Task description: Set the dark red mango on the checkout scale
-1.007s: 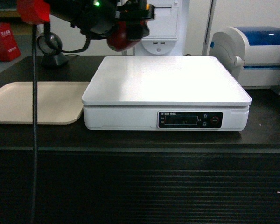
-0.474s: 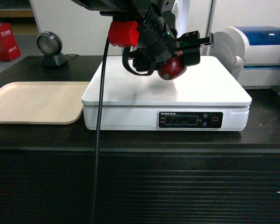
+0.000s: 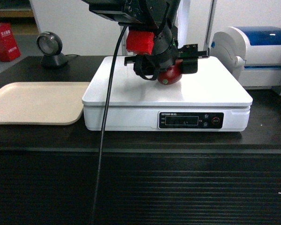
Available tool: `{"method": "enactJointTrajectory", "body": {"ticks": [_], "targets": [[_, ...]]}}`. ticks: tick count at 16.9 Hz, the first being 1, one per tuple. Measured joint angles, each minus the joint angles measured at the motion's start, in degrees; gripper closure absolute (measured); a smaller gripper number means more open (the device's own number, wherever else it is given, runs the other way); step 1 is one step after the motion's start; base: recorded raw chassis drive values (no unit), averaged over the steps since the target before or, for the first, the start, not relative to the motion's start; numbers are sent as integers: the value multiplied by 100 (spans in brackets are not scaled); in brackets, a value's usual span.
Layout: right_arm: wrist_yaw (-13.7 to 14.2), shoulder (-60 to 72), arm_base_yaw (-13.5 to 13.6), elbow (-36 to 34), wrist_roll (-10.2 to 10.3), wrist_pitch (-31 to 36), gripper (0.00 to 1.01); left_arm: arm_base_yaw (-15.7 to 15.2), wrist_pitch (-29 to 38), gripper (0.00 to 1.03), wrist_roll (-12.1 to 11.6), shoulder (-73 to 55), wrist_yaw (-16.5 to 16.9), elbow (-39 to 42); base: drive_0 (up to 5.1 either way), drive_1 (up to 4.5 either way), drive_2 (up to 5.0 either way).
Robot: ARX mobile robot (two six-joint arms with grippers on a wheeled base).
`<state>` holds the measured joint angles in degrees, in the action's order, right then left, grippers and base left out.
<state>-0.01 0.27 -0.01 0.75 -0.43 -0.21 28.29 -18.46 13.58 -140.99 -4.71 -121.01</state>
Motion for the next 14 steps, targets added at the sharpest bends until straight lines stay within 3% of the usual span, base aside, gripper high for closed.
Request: {"method": "enactJointTrajectory", "body": {"ticks": [3, 4, 6, 8, 10, 14], "targets": [[0, 0, 0, 0, 0, 0, 3, 35, 11, 6, -50, -4, -7, -24, 0, 0, 0], [0, 0, 0, 0, 0, 0, 3, 39, 68, 4, -52, -4, 24, -24, 0, 0, 0], [0, 0, 0, 0, -2, 0, 3, 39, 431, 5, -92, 87, 13, 133, 0, 0, 0], [-2, 0, 0, 0, 0, 0, 3, 33, 1270, 5, -232, 446, -96, 531, 0, 0, 0], [0, 0, 0, 0, 0, 0, 3, -66, 2295, 5, -380, 1141, 271, 988, 0, 0, 0], [0, 0, 0, 0, 0, -2, 3, -153, 3095, 5, -511, 1718, 713, 1434, 0, 0, 0]]}}
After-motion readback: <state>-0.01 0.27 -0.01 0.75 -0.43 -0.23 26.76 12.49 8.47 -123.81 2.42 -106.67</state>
